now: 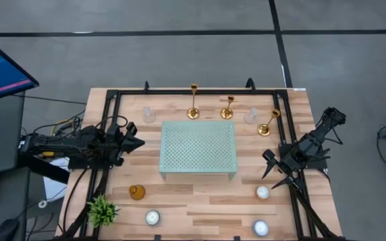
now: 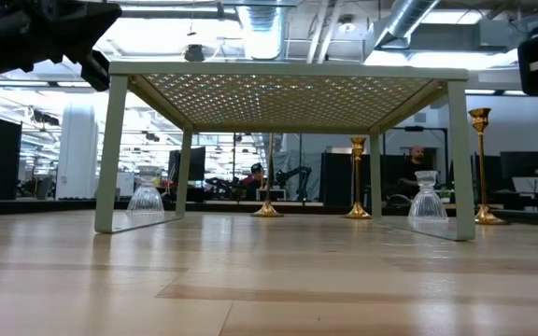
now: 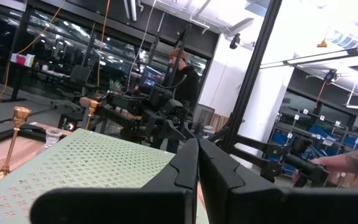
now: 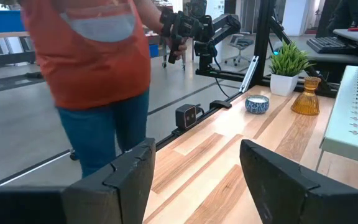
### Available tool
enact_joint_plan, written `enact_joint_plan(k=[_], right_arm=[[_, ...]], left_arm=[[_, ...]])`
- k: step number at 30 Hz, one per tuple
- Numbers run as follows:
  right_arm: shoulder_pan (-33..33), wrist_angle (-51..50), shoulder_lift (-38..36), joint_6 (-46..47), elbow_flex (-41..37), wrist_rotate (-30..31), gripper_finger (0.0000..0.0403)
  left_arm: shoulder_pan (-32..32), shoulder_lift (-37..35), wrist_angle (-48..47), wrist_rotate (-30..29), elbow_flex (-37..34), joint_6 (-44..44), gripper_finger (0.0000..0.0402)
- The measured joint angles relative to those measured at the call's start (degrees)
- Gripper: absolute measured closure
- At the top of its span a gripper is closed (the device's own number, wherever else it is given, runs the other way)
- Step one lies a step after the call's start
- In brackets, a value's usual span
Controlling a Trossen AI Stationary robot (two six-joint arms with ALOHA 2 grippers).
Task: Pick & Place candle stick holders
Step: Put the left transparent glass candle holder on the shelf
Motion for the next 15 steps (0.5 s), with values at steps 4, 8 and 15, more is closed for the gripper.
enact_joint_plan(k=[4, 8, 15], right_arm=[[-0.01, 0.24, 0.00, -0.01, 0.03, 4.38, 0.0177], [-0.02, 0.24, 0.00, -0.01, 0.08, 6.61, 0.0177], [-0.04, 0.22, 0.00, -0.01, 0.08, 6.93, 0.0177]], left_arm=[[0.00, 0.00, 0.00, -0.02, 0.01, 0.00, 0.0390], [-0.01, 0.00, 0.00, -0.07, 0.01, 0.00, 0.0390], [0.00, 0.00, 0.00, -0.15, -0.01, 0.00, 0.0390]])
